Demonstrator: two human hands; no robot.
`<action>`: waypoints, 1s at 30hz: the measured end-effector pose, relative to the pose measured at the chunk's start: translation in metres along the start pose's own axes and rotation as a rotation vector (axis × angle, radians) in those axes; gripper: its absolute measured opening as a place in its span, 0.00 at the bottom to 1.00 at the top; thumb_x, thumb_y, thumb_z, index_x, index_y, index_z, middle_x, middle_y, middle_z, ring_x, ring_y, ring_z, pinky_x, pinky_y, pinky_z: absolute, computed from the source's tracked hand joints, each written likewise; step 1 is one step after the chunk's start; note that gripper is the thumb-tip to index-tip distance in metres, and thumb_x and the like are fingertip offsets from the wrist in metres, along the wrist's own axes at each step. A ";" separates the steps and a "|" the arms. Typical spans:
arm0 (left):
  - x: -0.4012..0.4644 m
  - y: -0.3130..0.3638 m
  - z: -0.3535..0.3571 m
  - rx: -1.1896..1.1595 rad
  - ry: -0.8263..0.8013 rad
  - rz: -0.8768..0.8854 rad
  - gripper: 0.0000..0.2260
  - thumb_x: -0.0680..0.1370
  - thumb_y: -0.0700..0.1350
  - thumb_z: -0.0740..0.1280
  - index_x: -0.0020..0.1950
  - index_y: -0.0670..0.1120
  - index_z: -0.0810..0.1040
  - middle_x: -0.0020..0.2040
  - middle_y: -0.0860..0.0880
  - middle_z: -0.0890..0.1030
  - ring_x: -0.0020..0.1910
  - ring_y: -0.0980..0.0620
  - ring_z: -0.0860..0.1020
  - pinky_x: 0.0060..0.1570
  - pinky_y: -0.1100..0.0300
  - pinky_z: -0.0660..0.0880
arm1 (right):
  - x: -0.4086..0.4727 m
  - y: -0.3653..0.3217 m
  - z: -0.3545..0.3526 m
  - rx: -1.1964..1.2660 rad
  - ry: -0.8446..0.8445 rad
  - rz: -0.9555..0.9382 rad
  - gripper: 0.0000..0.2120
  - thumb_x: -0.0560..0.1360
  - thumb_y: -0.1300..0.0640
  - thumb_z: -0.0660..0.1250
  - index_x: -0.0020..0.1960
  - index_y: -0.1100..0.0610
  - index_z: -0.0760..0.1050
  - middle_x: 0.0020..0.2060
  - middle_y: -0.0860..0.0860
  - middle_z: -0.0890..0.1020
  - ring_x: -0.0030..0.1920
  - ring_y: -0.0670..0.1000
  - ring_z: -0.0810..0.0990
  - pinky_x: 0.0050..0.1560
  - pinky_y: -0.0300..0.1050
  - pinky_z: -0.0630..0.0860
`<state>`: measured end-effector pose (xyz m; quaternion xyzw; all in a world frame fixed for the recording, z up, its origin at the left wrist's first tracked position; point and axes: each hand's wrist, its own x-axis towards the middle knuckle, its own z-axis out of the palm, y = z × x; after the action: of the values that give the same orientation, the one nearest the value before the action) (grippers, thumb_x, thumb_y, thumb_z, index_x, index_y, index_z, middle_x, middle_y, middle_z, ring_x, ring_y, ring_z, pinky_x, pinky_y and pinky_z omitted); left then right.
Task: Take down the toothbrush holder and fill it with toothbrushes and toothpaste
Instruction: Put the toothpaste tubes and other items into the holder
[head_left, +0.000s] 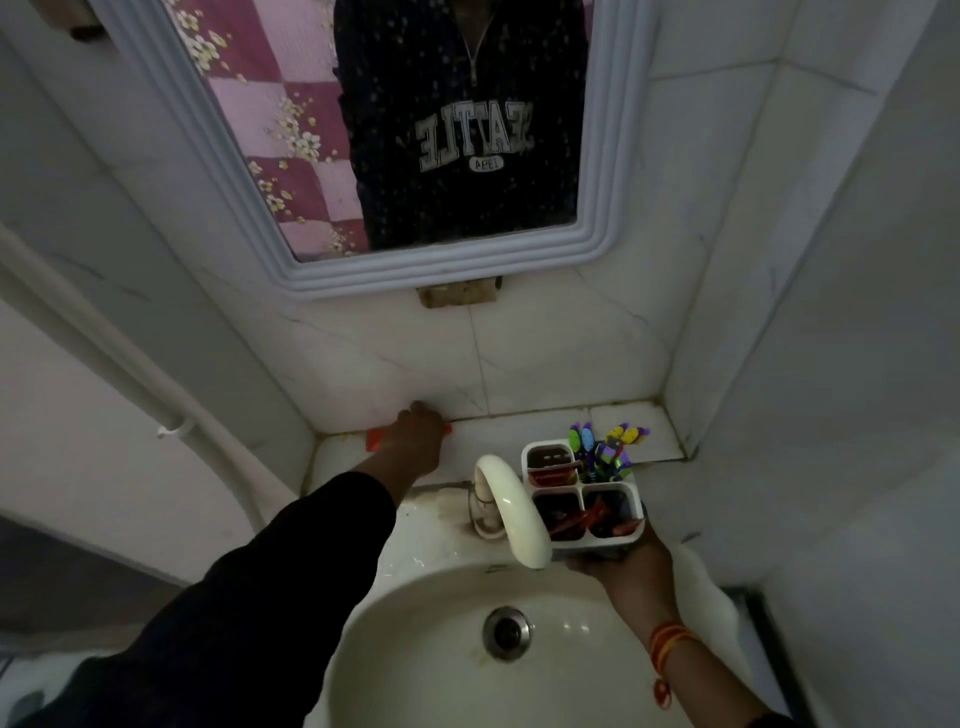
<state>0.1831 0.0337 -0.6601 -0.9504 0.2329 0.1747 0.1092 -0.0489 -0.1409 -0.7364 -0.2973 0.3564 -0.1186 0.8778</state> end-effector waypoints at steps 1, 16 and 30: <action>0.001 0.000 0.005 0.030 0.022 0.001 0.22 0.81 0.40 0.63 0.75 0.45 0.69 0.73 0.42 0.65 0.70 0.42 0.71 0.64 0.47 0.74 | 0.001 -0.001 0.000 0.062 -0.009 0.054 0.26 0.67 0.79 0.73 0.56 0.55 0.78 0.50 0.56 0.84 0.42 0.50 0.86 0.31 0.41 0.82; -0.044 0.017 -0.078 -0.373 -0.035 0.201 0.17 0.74 0.48 0.76 0.61 0.47 0.81 0.52 0.49 0.81 0.38 0.53 0.81 0.36 0.62 0.79 | -0.005 -0.004 0.005 0.189 0.040 0.116 0.19 0.72 0.68 0.75 0.61 0.61 0.77 0.45 0.52 0.82 0.42 0.49 0.82 0.41 0.50 0.84; -0.082 0.108 -0.129 -0.282 -0.045 0.332 0.13 0.78 0.49 0.72 0.57 0.42 0.85 0.47 0.46 0.88 0.43 0.51 0.87 0.50 0.57 0.84 | -0.015 0.000 0.005 -0.047 0.035 -0.066 0.20 0.70 0.61 0.73 0.62 0.56 0.79 0.60 0.62 0.81 0.59 0.67 0.79 0.40 0.64 0.83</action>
<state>0.0996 -0.0644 -0.5245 -0.9006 0.3572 0.2424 -0.0497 -0.0564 -0.1328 -0.7251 -0.3274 0.3644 -0.1442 0.8598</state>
